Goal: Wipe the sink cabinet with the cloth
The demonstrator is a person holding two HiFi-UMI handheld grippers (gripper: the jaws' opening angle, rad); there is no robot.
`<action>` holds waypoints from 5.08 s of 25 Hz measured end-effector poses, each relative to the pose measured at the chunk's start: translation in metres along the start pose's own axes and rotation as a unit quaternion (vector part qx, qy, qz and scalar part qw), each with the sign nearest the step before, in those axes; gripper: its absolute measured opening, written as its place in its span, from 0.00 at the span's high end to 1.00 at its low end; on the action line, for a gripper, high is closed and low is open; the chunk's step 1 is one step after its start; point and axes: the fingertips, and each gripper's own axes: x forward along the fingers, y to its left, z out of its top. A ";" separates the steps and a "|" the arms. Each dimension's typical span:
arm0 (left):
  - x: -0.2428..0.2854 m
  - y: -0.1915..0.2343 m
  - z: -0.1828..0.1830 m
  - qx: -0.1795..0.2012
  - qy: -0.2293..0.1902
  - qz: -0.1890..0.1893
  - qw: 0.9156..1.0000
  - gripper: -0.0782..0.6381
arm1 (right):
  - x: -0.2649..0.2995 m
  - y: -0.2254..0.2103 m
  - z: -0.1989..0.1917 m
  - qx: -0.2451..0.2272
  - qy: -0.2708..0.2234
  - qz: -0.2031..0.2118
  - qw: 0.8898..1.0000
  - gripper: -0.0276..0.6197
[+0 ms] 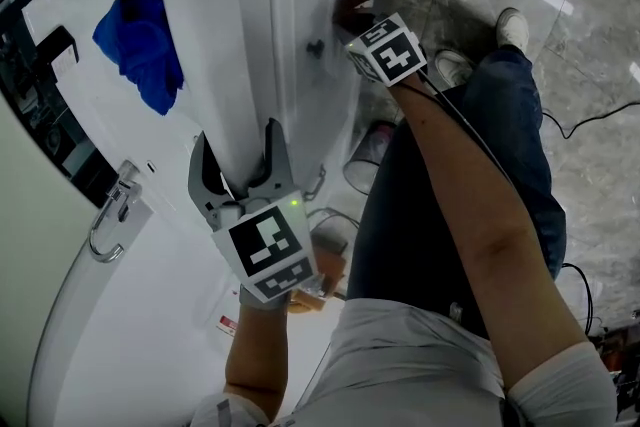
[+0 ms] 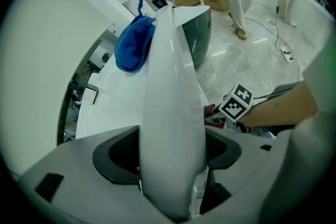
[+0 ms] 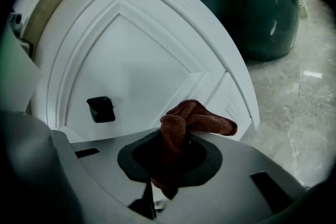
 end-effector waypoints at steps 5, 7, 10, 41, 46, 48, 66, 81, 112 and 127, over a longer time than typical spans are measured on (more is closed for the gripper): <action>0.000 0.000 0.001 0.000 0.000 -0.001 1.000 0.45 | 0.006 0.024 -0.028 -0.045 0.031 0.018 0.998 0.86; 0.000 -0.001 0.001 -0.001 0.000 -0.001 1.000 0.45 | 0.007 0.037 -0.041 -0.070 0.051 0.029 0.996 0.86; 0.000 -0.001 0.001 0.000 0.001 -0.001 1.000 0.45 | 0.011 0.059 -0.066 -0.125 0.091 0.052 0.987 0.86; 0.001 0.000 0.001 0.000 0.002 -0.003 1.000 0.45 | -0.062 0.220 -0.029 -0.299 0.079 0.178 0.934 0.86; 0.001 0.000 0.000 0.000 0.002 -0.002 1.000 0.45 | -0.076 0.216 0.001 -0.254 0.038 0.178 0.950 0.86; 0.001 0.001 0.000 0.001 0.003 -0.001 1.000 0.45 | -0.078 0.207 0.012 -0.235 0.023 0.169 0.957 0.86; 0.000 -0.001 0.003 0.001 0.001 0.000 1.000 0.45 | -0.032 0.127 -0.003 -0.107 0.041 0.081 0.990 0.86; 0.001 0.000 0.001 0.008 0.002 0.011 1.000 0.45 | -0.007 0.066 -0.015 -0.027 0.044 0.014 0.999 0.86; 0.002 0.001 -0.001 0.009 0.005 0.009 1.000 0.45 | -0.061 0.085 0.088 -0.250 -0.039 -0.030 0.967 0.86; 0.003 0.000 0.000 0.009 0.006 0.011 1.000 0.45 | -0.085 0.143 0.073 -0.329 -0.043 0.022 0.943 0.86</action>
